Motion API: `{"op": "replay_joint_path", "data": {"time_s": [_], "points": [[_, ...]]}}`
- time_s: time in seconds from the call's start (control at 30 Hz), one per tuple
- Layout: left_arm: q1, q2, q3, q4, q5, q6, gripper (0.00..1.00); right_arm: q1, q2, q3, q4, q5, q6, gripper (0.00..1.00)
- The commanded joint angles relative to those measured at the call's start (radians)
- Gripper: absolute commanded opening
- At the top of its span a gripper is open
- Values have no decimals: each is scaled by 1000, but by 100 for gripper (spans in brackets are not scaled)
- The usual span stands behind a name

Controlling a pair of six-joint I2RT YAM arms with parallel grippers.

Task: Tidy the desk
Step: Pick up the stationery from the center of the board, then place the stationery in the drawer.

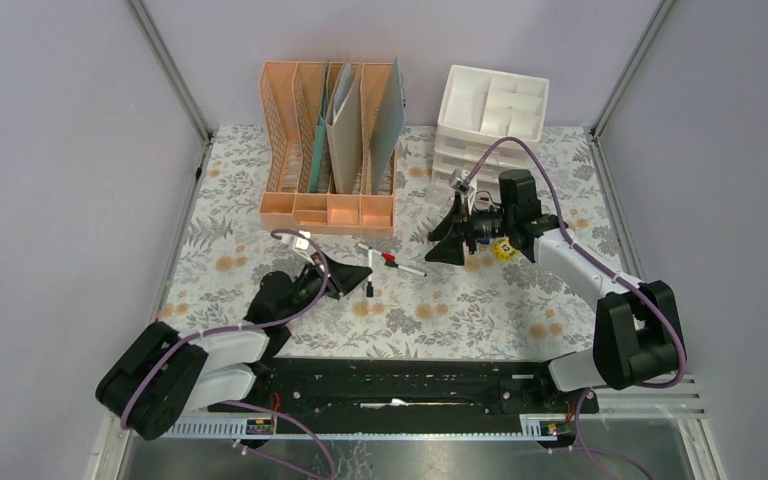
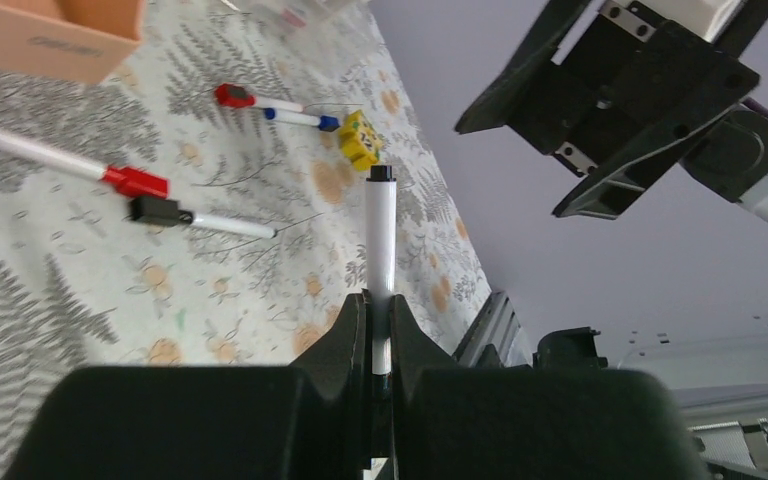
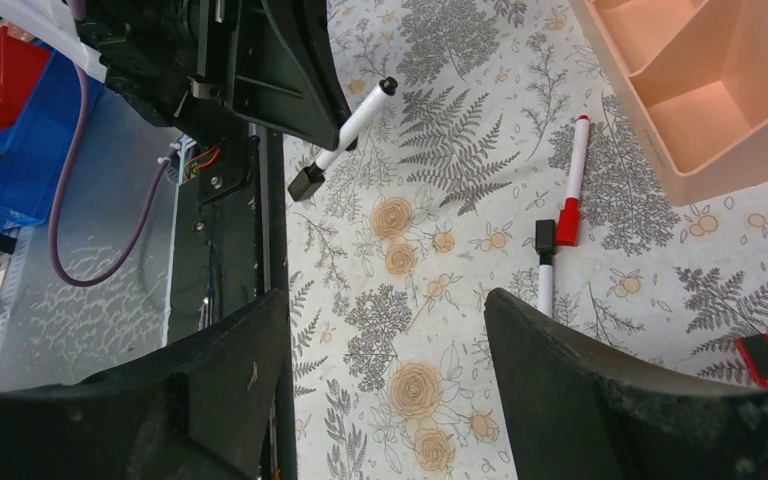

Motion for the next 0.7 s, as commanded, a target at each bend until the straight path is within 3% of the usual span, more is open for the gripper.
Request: {"op": "replay_joint_path", "data": {"time_s": [0.0, 0.33, 0.67], "points": [[-52, 90, 67, 217, -51, 8, 0, 26, 15, -7, 95, -30, 57, 79], [-173, 262, 177, 345, -105, 8, 0, 33, 26, -32, 201, -37, 164, 82], [-240, 326, 262, 356, -206, 24, 0, 34, 55, -101, 483, -30, 482, 82]]}}
